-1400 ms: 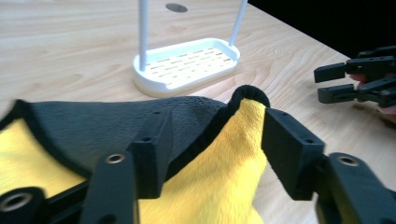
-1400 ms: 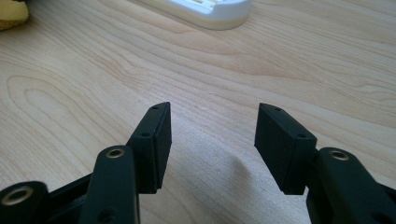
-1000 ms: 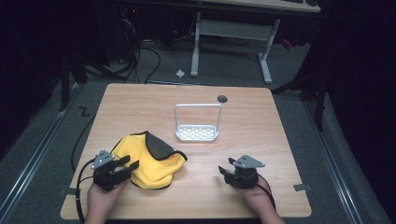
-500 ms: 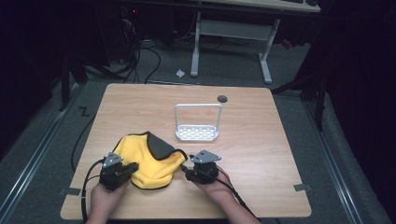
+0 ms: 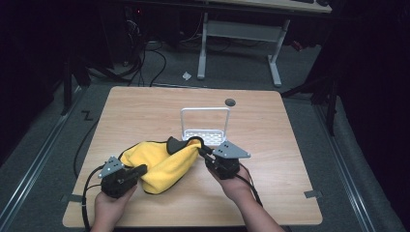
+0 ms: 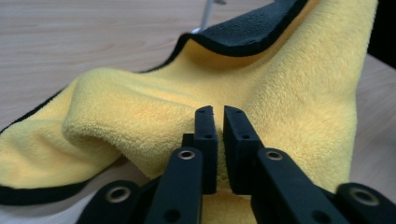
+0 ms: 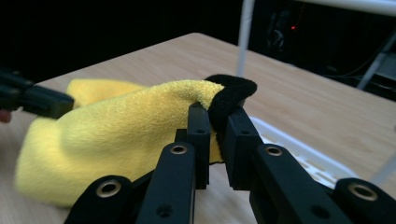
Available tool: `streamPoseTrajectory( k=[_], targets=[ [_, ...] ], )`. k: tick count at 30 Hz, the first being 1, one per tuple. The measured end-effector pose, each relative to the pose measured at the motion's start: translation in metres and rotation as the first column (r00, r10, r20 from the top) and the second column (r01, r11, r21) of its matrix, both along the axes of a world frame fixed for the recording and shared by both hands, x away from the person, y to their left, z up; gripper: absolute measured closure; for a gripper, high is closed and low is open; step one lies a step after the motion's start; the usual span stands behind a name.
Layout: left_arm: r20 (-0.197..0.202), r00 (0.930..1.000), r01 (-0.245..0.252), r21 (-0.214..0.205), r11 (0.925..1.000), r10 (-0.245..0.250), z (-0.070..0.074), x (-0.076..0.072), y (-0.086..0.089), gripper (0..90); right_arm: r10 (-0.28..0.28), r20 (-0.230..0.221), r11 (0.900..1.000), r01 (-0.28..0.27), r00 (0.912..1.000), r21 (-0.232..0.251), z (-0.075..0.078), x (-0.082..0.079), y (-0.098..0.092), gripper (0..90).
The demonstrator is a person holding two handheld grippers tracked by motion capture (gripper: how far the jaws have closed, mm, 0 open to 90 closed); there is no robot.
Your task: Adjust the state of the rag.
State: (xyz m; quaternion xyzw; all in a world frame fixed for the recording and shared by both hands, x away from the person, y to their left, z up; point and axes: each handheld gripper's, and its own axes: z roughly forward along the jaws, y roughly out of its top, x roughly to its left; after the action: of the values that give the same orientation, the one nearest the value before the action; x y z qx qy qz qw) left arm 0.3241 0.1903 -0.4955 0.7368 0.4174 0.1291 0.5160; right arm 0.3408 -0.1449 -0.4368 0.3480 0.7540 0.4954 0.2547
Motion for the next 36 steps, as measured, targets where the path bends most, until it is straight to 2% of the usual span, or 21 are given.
streamPoseTrajectory(
  k=[1,3,7,11,13,14,15,18,19,20,21,23,26,28,29,30,32,33,35,36],
  targets=[
    [0.003,0.9999,0.011,-0.001,0.9999,-0.011,-0.001,0.000,-0.002,73.2,-0.016,-0.010,0.9998,0.016,0.9998,-0.008,0.000,0.003,-0.003,81.2],
    [-0.007,1.0000,0.002,0.014,0.9999,-0.002,-0.004,0.002,-0.004,66.2,-0.046,-0.032,0.9982,0.045,0.9984,-0.039,-0.006,0.012,-0.007,79.0],
    [-0.024,0.9987,-0.046,-0.016,0.9988,0.045,-0.008,0.006,0.009,56.1,-0.093,-0.072,0.9934,0.088,0.9930,-0.074,-0.019,0.023,-0.016,67.0],
    [-0.062,0.9927,-0.105,-0.009,0.9945,0.104,-0.017,0.012,0.024,52.4,-0.114,-0.075,0.9912,0.109,0.9906,-0.075,-0.022,0.017,-0.029,59.9],
    [-0.089,0.9876,-0.132,-0.024,0.9910,0.129,-0.021,0.015,0.031,51.9,-0.091,-0.084,0.9940,0.085,0.9923,-0.069,-0.024,0.003,-0.032,57.1],
    [-0.095,0.9858,-0.142,-0.032,0.9893,0.139,-0.022,0.016,0.033,51.9,-0.091,-0.084,0.9940,0.085,0.9923,-0.069,-0.024,0.003,-0.032,57.1],
    [-0.099,0.9843,-0.150,-0.034,0.9881,0.146,-0.023,0.016,0.035,51.9,-0.077,-0.094,0.9955,0.071,0.9925,-0.062,-0.025,-0.003,-0.029,56.3],
    [-0.090,0.9840,-0.157,-0.030,0.9871,0.154,-0.021,0.015,0.035,53.5,0.018,-0.112,0.9968,-0.027,0.9935,-0.075,-0.036,-0.025,-0.005,52.6],
    [-0.085,0.9844,-0.157,-0.027,0.9873,0.154,-0.021,0.015,0.034,53.9,0.043,-0.124,0.9956,-0.053,0.9913,-0.077,-0.039,-0.029,0.002,51.8],
    [-0.082,0.9851,-0.154,-0.022,0.9879,0.151,-0.020,0.014,0.033,54.0,0.081,-0.149,0.9934,-0.092,0.9855,-0.069,-0.044,-0.035,0.011,50.8],
    [-0.079,0.9855,-0.152,-0.016,0.9883,0.150,-0.020,0.013,0.032,54.0,0.117,-0.171,0.9892,-0.130,0.9784,-0.067,-0.049,-0.039,0.021,50.2],
    [-0.077,0.9862,-0.148,-0.011,0.9889,0.147,-0.020,0.012,0.030,54.0,0.170,-0.190,0.9763,-0.191,0.9670,-0.101,-0.059,-0.046,0.043,49.3],
    [-0.069,0.9877,-0.142,-0.009,0.9899,0.141,-0.018,0.010,0.029,54.0,0.211,-0.180,0.9556,-0.241,0.9609,-0.169,-0.070,-0.050,0.070,50.8],
    [-0.062,0.9882,-0.141,-0.013,0.9900,0.140,-0.017,0.009,0.029,54.0,0.206,-0.187,0.9471,-0.244,0.9605,-0.209,-0.077,-0.046,0.080,59.5],
    [-0.062,0.9885,-0.139,-0.018,0.9901,0.138,-0.016,0.008,0.029,54.0,0.204,-0.198,0.9420,-0.247,0.9588,-0.227,-0.079,-0.043,0.084,72.8],
    [-0.060,0.9891,-0.136,-0.019,0.9905,0.135,-0.016,0.007,0.029,54.1,0.205,-0.201,0.9387,-0.251,0.9579,-0.237,-0.081,-0.041,0.086,82.5],
    [-0.051,0.9898,-0.134,-0.017,0.9908,0.133,-0.015,0.006,0.029,54.5,0.224,-0.186,0.9366,-0.264,0.9566,-0.230,-0.073,-0.040,0.088,85.8],
    [-0.046,0.9901,-0.133,-0.012,0.9910,0.132,-0.014,0.005,0.029,54.8,0.236,-0.159,0.9409,-0.266,0.9586,-0.209,-0.064,-0.042,0.087,85.9],
    [-0.042,0.9899,-0.136,-0.018,0.9905,0.136,-0.013,0.005,0.029,55.0,0.235,-0.071,0.9595,-0.243,0.9695,-0.144,-0.037,-0.049,0.081,85.8],
    [-0.041,0.9904,-0.133,-0.022,0.9909,0.132,-0.012,0.005,0.029,55.0,0.215,-0.024,0.9704,-0.216,0.9764,-0.108,-0.025,-0.050,0.075,85.7]
  ],
)
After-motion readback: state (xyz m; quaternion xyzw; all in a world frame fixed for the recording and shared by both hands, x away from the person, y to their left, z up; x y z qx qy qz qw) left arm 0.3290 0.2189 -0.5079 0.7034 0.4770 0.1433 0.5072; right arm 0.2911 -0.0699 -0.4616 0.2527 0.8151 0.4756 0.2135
